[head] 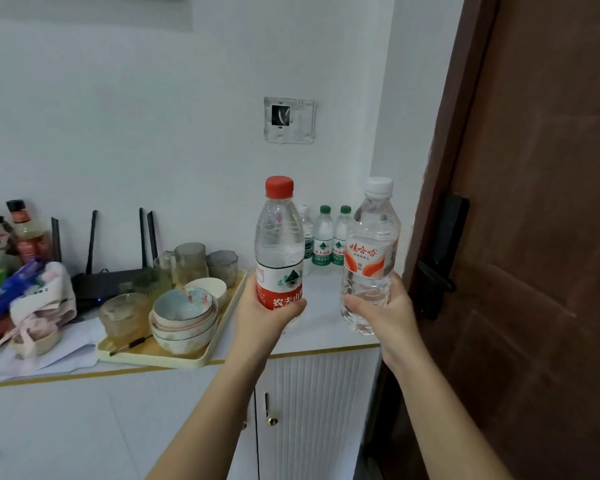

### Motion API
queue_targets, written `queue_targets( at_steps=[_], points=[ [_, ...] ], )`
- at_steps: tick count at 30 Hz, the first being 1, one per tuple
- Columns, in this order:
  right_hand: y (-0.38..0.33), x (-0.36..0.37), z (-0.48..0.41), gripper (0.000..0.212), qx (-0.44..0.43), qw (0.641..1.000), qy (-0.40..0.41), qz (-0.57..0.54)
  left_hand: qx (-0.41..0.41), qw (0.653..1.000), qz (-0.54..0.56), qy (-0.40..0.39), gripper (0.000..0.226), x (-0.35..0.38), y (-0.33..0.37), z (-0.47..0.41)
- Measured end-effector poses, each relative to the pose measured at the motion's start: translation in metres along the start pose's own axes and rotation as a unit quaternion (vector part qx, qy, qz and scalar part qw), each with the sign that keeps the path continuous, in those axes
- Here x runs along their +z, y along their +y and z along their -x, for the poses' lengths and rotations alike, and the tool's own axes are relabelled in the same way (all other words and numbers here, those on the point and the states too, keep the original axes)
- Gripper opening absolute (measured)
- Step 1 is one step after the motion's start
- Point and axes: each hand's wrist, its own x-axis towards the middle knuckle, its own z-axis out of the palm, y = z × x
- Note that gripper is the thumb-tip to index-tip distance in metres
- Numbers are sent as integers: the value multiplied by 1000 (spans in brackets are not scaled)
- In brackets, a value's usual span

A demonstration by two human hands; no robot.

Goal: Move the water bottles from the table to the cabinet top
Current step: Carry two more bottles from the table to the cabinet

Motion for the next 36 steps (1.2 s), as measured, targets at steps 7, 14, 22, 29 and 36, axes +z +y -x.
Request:
queue_targets(
  at_steps=[7, 14, 22, 29, 36],
  points=[
    [35, 32, -84, 56, 4, 999, 47, 20, -24, 999, -7, -36, 56, 20, -35, -99],
    [87, 36, -125, 58, 40, 994, 88, 52, -70, 996, -31, -35, 54, 41, -94, -144],
    [147, 31, -157, 59, 72, 988, 72, 118, -124, 987, -99, -5, 53, 62, -154, -170],
    [188, 27, -177, 61, 97, 982, 58, 148, -135, 984, -116, -9, 56, 77, -185, -185],
    [196, 25, -199, 64, 90, 986, 37, 135, -123, 985, -118, -21, 55, 88, -204, -194]
  ],
)
